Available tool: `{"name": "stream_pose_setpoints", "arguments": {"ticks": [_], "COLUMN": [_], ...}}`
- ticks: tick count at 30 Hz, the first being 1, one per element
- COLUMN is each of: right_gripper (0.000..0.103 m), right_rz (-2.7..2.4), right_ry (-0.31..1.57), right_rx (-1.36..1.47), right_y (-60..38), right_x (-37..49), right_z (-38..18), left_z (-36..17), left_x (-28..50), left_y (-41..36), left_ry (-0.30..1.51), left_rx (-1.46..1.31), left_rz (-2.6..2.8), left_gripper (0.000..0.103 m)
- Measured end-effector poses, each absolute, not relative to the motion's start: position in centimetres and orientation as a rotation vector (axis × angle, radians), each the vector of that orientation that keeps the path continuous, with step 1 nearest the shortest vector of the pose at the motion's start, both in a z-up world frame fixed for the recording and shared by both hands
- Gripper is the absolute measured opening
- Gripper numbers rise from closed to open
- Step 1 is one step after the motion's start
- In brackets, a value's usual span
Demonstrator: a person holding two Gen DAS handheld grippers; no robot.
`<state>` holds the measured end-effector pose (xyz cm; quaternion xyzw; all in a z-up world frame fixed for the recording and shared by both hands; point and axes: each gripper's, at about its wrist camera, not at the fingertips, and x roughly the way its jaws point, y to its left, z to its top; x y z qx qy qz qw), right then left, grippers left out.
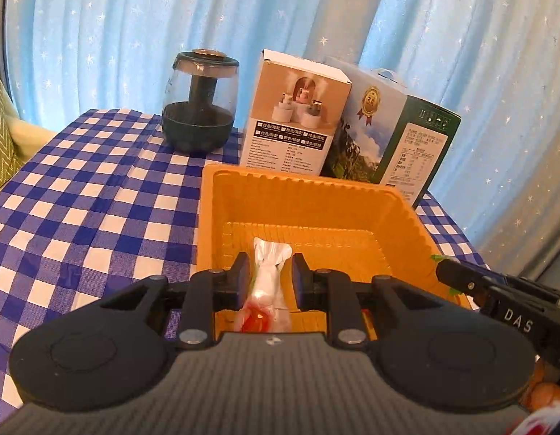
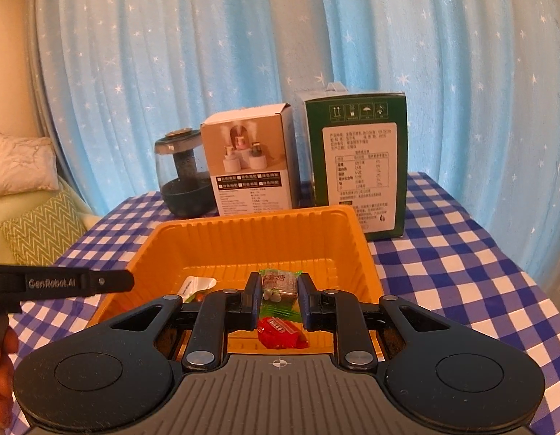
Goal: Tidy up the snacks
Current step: 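Carry both candies over the orange tray with both tools, then open both tools to release the candies into the tray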
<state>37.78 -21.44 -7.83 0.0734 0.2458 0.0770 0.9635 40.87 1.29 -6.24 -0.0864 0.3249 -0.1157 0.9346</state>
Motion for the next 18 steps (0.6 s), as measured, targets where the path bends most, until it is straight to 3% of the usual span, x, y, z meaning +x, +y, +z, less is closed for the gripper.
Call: {"name": "stream_pose_setpoints", "arguments": {"ticks": [14,18], "right_gripper": [0.022,0.022], "right_rz": [0.192,0.229], "right_ry": [0.501,0.493], "right_rx": [0.224,0.219], "right_y": [-21.7,-20.8], "right_x": [38.5,38.9], "right_z": [-7.6,-7.7], "left_z": [-6.2,-6.1], "left_x": [40.6,40.6], "left_y": [2.4,2.5], "left_ry": [0.669,0.662], "left_rx": [-0.212,-0.211], "left_rz": [-0.221,-0.214], "left_gripper": [0.021,0.026]}}
